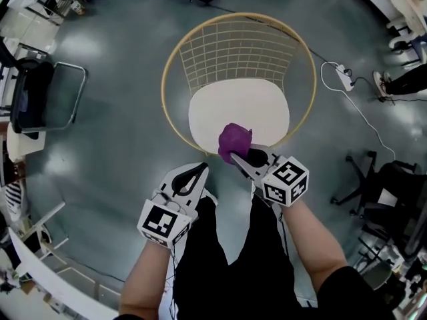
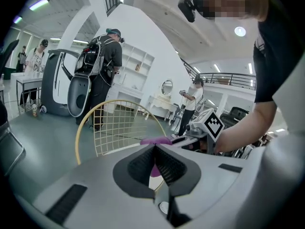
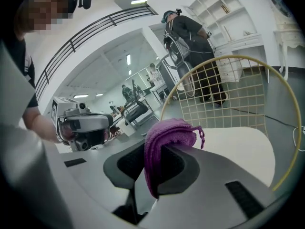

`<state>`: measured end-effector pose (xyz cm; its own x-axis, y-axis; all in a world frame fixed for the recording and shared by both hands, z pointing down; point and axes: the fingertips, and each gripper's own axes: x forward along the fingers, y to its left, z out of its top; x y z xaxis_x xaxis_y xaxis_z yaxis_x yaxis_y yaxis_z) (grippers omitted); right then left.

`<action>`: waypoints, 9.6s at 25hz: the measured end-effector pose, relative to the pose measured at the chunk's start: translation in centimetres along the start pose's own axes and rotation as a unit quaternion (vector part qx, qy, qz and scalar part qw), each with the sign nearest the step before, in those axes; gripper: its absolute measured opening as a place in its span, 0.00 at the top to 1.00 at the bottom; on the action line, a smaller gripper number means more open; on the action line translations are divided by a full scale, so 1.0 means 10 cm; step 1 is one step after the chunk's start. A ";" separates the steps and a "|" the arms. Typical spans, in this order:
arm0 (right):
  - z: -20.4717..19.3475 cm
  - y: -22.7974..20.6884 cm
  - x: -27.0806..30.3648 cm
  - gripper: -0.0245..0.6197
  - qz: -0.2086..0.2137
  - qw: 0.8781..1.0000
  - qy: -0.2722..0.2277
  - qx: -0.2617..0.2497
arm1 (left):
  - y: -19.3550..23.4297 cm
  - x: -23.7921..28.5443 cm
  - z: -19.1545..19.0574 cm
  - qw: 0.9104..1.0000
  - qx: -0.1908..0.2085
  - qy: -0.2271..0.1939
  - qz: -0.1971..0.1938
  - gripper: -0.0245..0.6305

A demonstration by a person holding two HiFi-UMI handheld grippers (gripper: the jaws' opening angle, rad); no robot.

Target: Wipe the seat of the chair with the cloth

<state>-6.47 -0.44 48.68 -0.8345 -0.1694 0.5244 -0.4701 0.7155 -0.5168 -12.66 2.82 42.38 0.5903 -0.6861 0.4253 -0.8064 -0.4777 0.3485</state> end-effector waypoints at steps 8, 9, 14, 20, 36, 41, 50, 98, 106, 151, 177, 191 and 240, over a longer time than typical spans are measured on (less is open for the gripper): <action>-0.43 -0.24 0.76 0.85 0.005 0.999 0.033 0.031 | 0.52 0.25 -0.50 1.000 -0.003 0.022 -0.006 0.94; -0.50 -0.25 0.83 0.85 0.007 0.999 0.038 0.032 | 0.56 0.28 -0.56 1.000 -0.005 0.023 -0.005 0.94; -0.81 -0.36 1.10 0.85 0.010 0.997 0.061 0.046 | 0.69 0.37 -0.83 0.999 -0.015 0.028 0.000 0.94; -1.09 -0.50 1.31 0.85 0.012 0.994 0.079 0.068 | 0.74 0.47 -1.06 0.999 -0.029 0.027 0.009 0.93; -1.44 -0.87 1.67 0.85 -0.056 0.986 0.141 0.074 | 0.82 0.54 -1.41 0.998 -0.049 0.033 0.022 0.94; -1.43 -0.91 1.66 0.85 -0.069 0.984 0.153 0.061 | 0.78 0.60 -1.43 0.998 -0.052 0.035 0.020 0.94; -1.47 -1.06 1.55 0.85 -0.087 0.981 0.161 0.064 | 0.69 0.72 -1.41 0.998 -0.049 0.040 0.013 0.94; -1.55 -2.90 -0.64 0.85 -0.297 0.933 0.194 0.057 | -0.47 2.13 -0.88 0.996 -0.016 0.063 -0.063 0.94; -1.47 -2.93 -0.78 0.85 -0.313 0.928 0.194 0.056 | -0.49 2.08 -0.79 0.997 -0.014 0.059 -0.057 0.94; -0.76 -1.00 2.04 0.85 -0.044 0.988 0.129 0.070 | 1.32 0.39 -1.22 0.995 -0.068 0.027 0.064 0.94; -1.06 -2.50 0.97 0.85 -0.227 0.956 0.179 0.056 | 0.77 1.16 -1.22 0.997 -0.058 0.048 0.015 0.94; -1.00 -3.21 -0.08 0.85 -0.298 0.940 0.147 0.083 | 0.25 1.80 -0.96 0.997 -0.021 0.067 -0.027 0.94; -0.15 -2.04 1.22 0.85 -0.130 0.988 0.087 0.015 | 0.83 1.01 -0.91 0.997 -0.053 0.028 0.055 0.94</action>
<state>-6.66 -16.12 66.63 -0.6233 -0.2235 0.7493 -0.6724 0.6424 -0.3677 -13.04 -3.07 57.11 0.5025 -0.6982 0.5099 -0.8595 -0.3395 0.3822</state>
